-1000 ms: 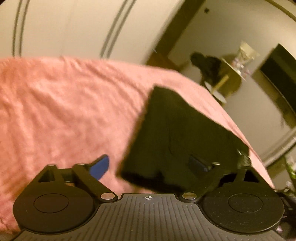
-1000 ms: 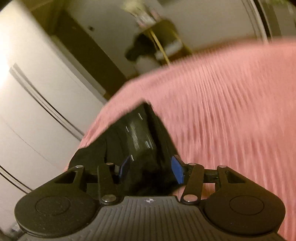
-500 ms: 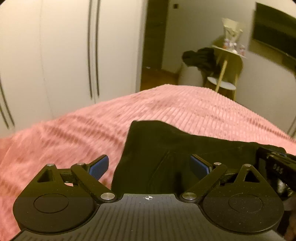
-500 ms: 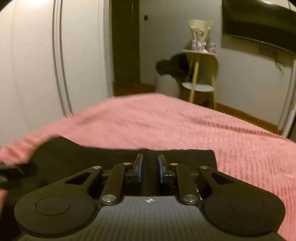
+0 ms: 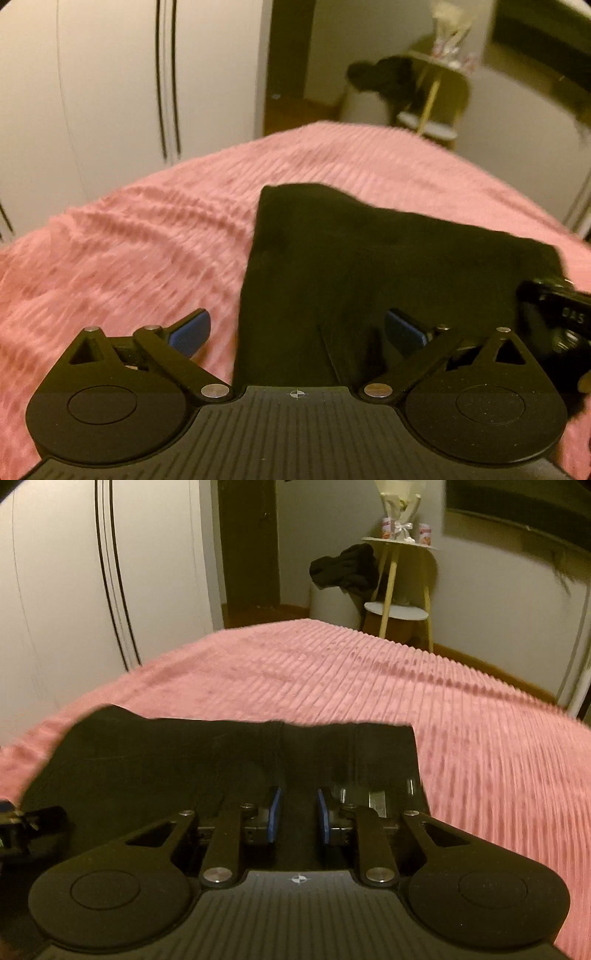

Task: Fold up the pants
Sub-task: 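Open the right tool and release the jeans, withdrawing both tools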

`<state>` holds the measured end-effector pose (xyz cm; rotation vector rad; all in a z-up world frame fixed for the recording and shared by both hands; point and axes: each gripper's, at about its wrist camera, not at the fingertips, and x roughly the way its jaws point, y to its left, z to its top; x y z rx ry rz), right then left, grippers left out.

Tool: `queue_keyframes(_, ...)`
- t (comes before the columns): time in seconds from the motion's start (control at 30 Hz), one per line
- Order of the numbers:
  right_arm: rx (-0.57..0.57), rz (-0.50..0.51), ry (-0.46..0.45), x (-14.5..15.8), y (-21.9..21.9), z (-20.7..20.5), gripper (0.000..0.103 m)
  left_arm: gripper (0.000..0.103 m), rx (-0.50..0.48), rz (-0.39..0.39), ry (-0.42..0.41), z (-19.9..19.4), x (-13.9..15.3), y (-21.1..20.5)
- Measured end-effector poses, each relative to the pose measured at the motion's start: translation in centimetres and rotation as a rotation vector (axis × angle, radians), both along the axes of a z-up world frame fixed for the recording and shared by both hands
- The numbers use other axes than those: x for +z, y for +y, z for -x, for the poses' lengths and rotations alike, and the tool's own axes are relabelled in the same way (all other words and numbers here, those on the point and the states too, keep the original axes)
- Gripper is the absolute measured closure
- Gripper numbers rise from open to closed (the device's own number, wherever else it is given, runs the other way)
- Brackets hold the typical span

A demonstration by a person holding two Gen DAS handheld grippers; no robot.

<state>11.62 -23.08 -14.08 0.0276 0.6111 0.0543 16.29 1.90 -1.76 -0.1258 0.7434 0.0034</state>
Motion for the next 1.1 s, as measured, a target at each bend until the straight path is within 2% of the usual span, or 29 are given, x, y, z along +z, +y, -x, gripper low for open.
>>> queue_keyframes(0.1,0.027,-0.047,-0.007,0.5,0.2,4.3,0.080,0.000,0.003,0.049,-0.014,3.2,0.3,0.3)
queue_keyframes(0.17,0.045,-0.017,-0.020,0.1,0.4,7.2,0.079,0.000,0.001,0.081,0.005,4.4,0.0,0.2)
queue_keyframes(0.27,0.028,0.029,-0.018,-1.2,0.1,10.3,0.079,0.000,0.010,0.051,0.052,4.9,-1.2,0.0)
queue_keyframes(0.4,0.042,0.022,-0.009,-1.5,-0.2,11.0,0.081,0.000,0.042,0.064,0.111,4.3,-3.3,1.0)
queue_keyframes(0.43,0.044,0.015,0.005,-1.9,-0.4,10.7,0.082,0.000,0.040,0.061,0.097,4.4,-3.4,1.1)
queue_keyframes(0.57,0.077,-0.008,-0.005,-3.1,-0.6,10.4,0.084,0.000,-0.001,-0.064,0.044,5.4,-3.0,-0.1)
queue_keyframes(0.67,0.072,-0.024,-0.027,-2.5,-0.8,11.3,0.083,0.000,0.004,-0.048,0.050,6.6,-2.1,-0.2)
queue_keyframes(0.77,0.068,-0.010,-0.050,-1.7,-0.7,12.9,0.072,0.000,0.021,-0.002,0.049,8.3,-1.5,-0.1)
queue_keyframes(0.8,0.076,0.000,-0.052,-1.5,-0.5,13.7,0.061,0.000,0.025,0.020,0.062,8.8,-1.4,-0.1)
queue_keyframes(0.83,0.072,0.007,-0.039,-1.5,-0.3,14.2,0.044,0.000,0.030,0.040,0.083,9.2,-1.5,-0.1)
queue_keyframes(0.9,0.070,0.020,-0.014,-1.5,0.0,15.3,0.040,0.000,0.033,0.077,0.131,9.9,-1.5,-0.5)
queue_keyframes(0.97,0.081,0.041,0.011,-1.4,0.3,16.3,0.034,0.000,0.023,0.094,0.134,10.8,-1.2,-1.1)
queue_keyframes(1.03,0.082,0.058,0.040,-1.4,0.5,17.1,0.008,0.000,0.003,0.087,0.120,11.6,-0.8,-1.8)
queue_keyframes(1.1,0.082,0.047,0.054,-1.2,0.5,18.1,0.004,0.000,-0.021,0.072,0.111,12.4,-0.4,-2.5)
